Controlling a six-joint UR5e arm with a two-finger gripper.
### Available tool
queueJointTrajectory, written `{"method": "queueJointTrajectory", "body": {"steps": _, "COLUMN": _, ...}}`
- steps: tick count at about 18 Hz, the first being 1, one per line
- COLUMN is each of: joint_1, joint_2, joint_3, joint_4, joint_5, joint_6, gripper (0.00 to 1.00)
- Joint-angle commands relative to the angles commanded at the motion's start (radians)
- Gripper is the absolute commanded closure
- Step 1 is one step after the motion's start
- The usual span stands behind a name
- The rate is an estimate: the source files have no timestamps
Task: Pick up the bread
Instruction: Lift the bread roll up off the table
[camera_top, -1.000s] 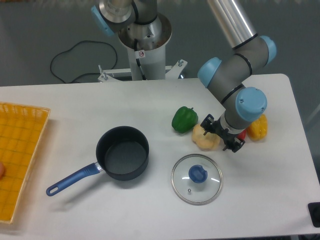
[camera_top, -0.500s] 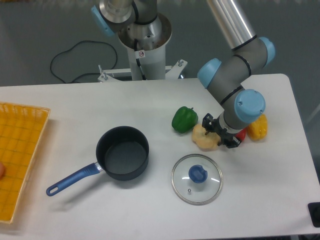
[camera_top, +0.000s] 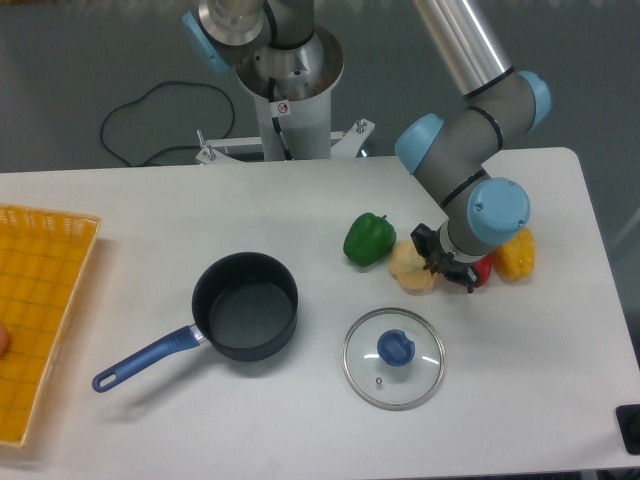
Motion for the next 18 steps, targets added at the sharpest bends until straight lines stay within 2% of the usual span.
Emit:
{"method": "queueJointTrajectory", "body": {"steps": 5, "joint_1": 0.002, "joint_2": 0.032, "joint_3": 0.047, "joint_4": -0.052, "joint_5": -0.002, "joint_6": 0.0, "gripper": 1.0}}
{"method": "queueJointTrajectory", "body": {"steps": 12, "joint_1": 0.002, "joint_2": 0.064, "joint_3": 0.136, "joint_4": -0.041, "joint_5": -0.035, "joint_6": 0.0, "gripper": 1.0}}
{"method": "queueJointTrajectory", "body": {"steps": 18, "joint_1": 0.005, "joint_2": 0.083, "joint_3": 0.146, "joint_4": -0.035, "joint_5": -0.032, "joint_6": 0.035, "gripper": 1.0}}
